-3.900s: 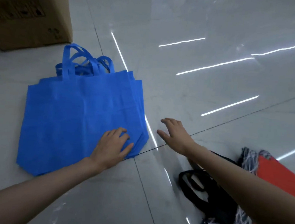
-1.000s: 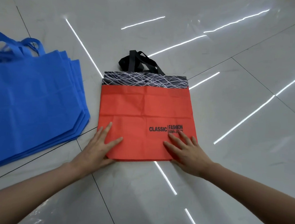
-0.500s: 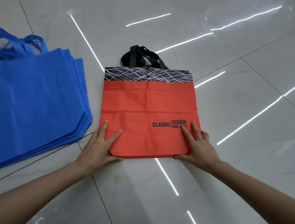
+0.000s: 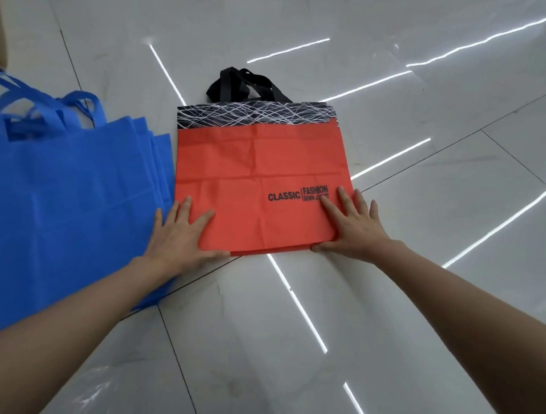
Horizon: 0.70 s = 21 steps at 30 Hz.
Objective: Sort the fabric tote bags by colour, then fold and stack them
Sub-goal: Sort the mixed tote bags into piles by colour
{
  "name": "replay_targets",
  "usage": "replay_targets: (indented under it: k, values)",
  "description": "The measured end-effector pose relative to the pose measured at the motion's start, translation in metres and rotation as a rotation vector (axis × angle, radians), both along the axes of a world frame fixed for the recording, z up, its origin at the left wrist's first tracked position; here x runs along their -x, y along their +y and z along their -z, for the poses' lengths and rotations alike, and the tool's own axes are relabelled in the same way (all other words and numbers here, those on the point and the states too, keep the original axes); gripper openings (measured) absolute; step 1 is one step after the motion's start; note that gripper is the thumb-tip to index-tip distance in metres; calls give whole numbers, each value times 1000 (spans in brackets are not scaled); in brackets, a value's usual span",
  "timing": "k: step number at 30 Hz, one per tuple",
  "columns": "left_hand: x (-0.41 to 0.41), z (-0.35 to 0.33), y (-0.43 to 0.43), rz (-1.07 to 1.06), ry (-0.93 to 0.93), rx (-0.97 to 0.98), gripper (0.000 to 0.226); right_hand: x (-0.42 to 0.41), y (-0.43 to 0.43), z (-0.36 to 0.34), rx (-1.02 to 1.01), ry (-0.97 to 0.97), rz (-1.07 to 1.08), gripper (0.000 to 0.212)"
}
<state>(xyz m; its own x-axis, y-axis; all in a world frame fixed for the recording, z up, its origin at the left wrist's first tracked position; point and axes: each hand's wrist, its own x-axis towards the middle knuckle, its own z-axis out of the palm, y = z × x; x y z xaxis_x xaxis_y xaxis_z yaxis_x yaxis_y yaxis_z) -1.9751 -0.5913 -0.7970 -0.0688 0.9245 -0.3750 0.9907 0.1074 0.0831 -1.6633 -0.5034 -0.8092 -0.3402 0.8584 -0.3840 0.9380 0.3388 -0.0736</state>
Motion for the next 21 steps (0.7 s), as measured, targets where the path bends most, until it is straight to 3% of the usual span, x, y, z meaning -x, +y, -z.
replay_targets:
  k: [3, 5, 11, 15, 21]
  values:
    - [-6, -16, -10, 1, -31, -45, 98, 7, -15, -13, -67, -16, -7, 105]
    - [-18, -29, -18, 61, -70, -119, 88, 14, -40, -25, -136, 21, -5, 91]
    - [-85, -43, -45, 550, -163, -71, 52, 13, -135, -50, -108, 310, 35, 58]
    - [-148, -42, -58, 660, -236, -27, 42, -17, -183, -60, -92, 267, 95, 43]
    - [-202, -34, -96, 850, -209, 42, 37, -88, -252, -67, -35, 91, 248, 36]
